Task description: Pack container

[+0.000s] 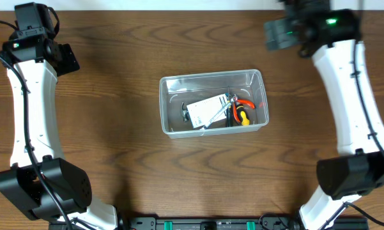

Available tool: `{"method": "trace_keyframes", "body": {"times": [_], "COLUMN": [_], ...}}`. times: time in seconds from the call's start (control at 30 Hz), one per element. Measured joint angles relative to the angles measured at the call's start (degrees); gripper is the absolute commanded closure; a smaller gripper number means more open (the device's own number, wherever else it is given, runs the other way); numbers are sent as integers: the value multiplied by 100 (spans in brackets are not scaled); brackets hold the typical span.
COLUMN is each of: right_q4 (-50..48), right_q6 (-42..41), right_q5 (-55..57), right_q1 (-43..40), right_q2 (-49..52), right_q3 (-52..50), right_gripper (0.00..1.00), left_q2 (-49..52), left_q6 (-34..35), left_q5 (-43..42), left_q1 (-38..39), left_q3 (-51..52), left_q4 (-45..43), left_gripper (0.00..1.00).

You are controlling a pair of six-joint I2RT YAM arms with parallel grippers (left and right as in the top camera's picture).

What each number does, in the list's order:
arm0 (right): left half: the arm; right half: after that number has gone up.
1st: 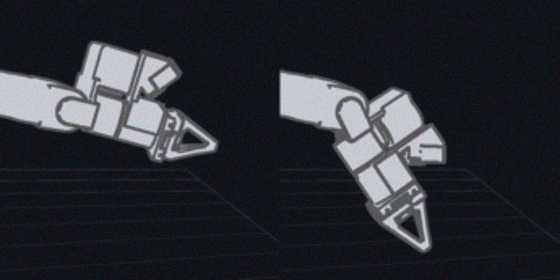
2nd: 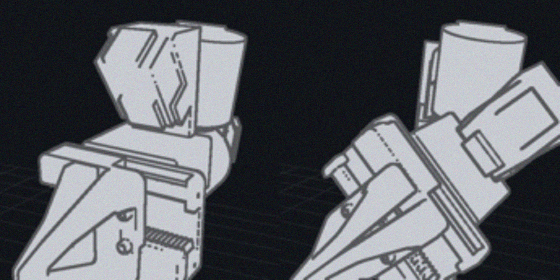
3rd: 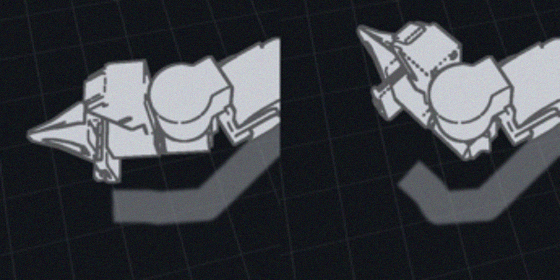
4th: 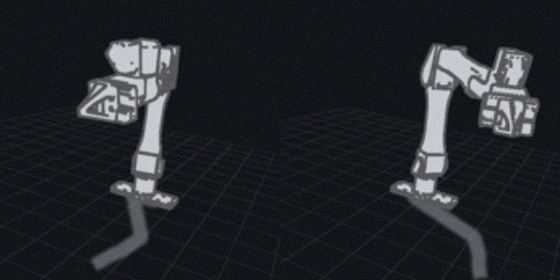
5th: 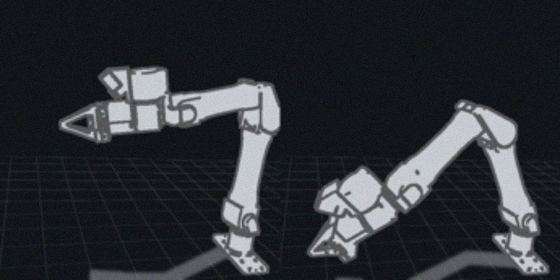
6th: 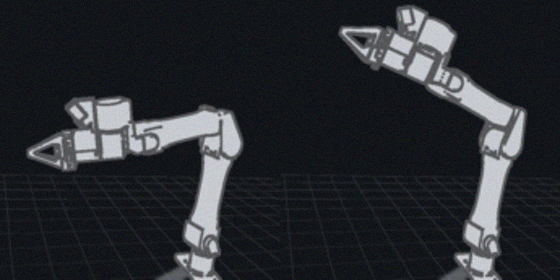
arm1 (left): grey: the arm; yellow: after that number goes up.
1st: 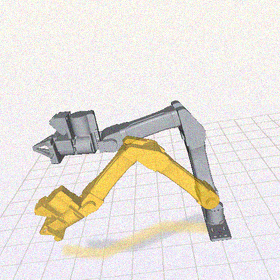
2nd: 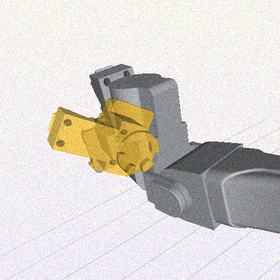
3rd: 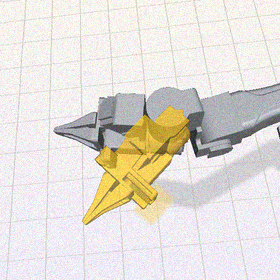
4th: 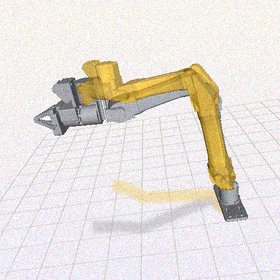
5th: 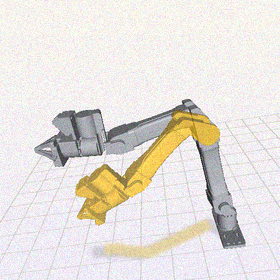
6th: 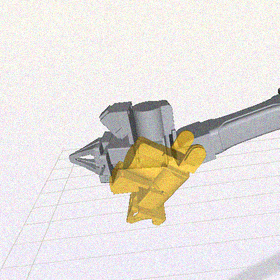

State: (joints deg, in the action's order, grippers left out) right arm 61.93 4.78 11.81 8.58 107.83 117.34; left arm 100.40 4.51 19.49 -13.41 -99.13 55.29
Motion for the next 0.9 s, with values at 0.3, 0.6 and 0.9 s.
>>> {"method": "trace_keyframes", "body": {"times": [0.3,0.6,0.9], "right_q4": [17,39,39], "right_q6": [-262,-291,-291], "right_q5": [-28,-44,-46], "right_q1": [-503,-503,-503], "right_q2": [0,0,0], "right_q3": [0,0,0], "right_gripper": [1,1,1], "left_q2": [0,0,0], "left_q6": [0,2,0], "left_q5": [0,0,0], "left_q1": [0,0,0], "left_q3": [0,0,0], "left_q4": [0,-2,-2], "left_gripper": [2,2,2]}}
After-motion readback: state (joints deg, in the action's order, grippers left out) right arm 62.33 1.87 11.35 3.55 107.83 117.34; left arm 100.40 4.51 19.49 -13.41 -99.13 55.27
